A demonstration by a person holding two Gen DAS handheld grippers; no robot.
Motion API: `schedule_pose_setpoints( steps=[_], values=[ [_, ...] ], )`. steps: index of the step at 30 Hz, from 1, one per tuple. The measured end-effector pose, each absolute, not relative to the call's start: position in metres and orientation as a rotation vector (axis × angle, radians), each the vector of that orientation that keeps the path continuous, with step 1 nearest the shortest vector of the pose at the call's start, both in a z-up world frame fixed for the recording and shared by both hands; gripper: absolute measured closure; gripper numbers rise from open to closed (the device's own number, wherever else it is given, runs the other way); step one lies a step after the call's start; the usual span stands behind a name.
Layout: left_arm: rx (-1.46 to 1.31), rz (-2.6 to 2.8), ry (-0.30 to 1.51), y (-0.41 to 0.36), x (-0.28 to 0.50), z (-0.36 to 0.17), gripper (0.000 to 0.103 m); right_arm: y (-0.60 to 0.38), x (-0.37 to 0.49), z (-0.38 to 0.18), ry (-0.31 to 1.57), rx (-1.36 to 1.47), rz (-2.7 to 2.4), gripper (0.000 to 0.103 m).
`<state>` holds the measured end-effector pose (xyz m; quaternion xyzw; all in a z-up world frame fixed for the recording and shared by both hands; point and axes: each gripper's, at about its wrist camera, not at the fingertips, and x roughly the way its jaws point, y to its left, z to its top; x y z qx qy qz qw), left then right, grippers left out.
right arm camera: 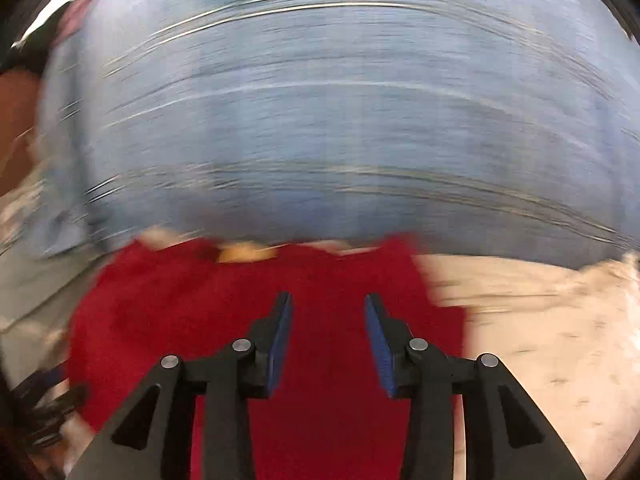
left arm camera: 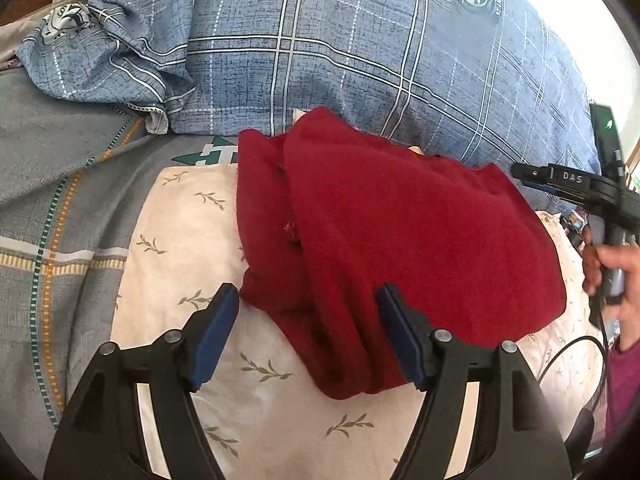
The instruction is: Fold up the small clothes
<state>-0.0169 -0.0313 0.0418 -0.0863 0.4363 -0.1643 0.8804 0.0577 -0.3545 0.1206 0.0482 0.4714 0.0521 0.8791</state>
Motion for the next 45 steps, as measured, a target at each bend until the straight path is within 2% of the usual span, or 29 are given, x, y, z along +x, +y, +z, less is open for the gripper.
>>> schedule_pose_setpoints(
  steps=[6,12,18,24,26,28,34,39,41,42,43,44,45],
  values=[
    [-0.183,-0.338,0.919,-0.031,-0.017,0.043,0.028,-0.245,0.076,0.096,1.032,0.068,0.324,0.066],
    [-0.203,-0.349,0.943,-0.030,-0.014,0.039,0.025,-0.175,0.100,0.065,1.043,-0.040,0.341,0.066],
    [-0.206,-0.349,0.947,-0.031,-0.013,0.038,0.024,-0.157,0.117,0.035,1.074,-0.024,0.322,0.064],
    [-0.213,-0.351,0.949,-0.031,-0.014,0.036,0.023,-0.157,0.118,0.045,1.087,-0.011,0.324,0.064],
    [-0.237,-0.358,0.955,-0.029,-0.013,0.036,0.023,-0.167,0.110,0.057,1.077,0.021,0.331,0.060],
    [-0.269,-0.370,0.960,-0.026,-0.013,0.037,0.023,-0.174,0.100,0.069,1.056,0.056,0.352,0.046],
    [-0.314,-0.403,0.962,-0.024,-0.016,0.037,0.023,-0.158,0.091,0.079,1.127,0.107,0.439,0.030],
    [-0.361,-0.421,0.962,-0.019,-0.014,0.037,0.022,-0.107,0.096,0.063,1.176,-0.140,0.432,0.022],
    [-0.375,-0.415,0.959,-0.017,-0.013,0.037,0.020,-0.095,0.096,0.054,1.183,-0.257,0.412,0.024],
    [-0.382,-0.414,0.957,-0.016,-0.012,0.037,0.020,-0.095,0.096,0.053,1.175,-0.271,0.403,0.028],
    [-0.390,-0.415,0.955,-0.015,-0.012,0.037,0.019,-0.098,0.095,0.054,1.163,-0.256,0.398,0.042],
    [-0.394,-0.415,0.954,-0.015,-0.011,0.037,0.018,-0.103,0.095,0.057,1.149,-0.231,0.389,0.050],
    [-0.397,-0.416,0.951,-0.015,-0.010,0.037,0.017,-0.111,0.092,0.062,1.128,-0.184,0.404,0.066]
  ],
)
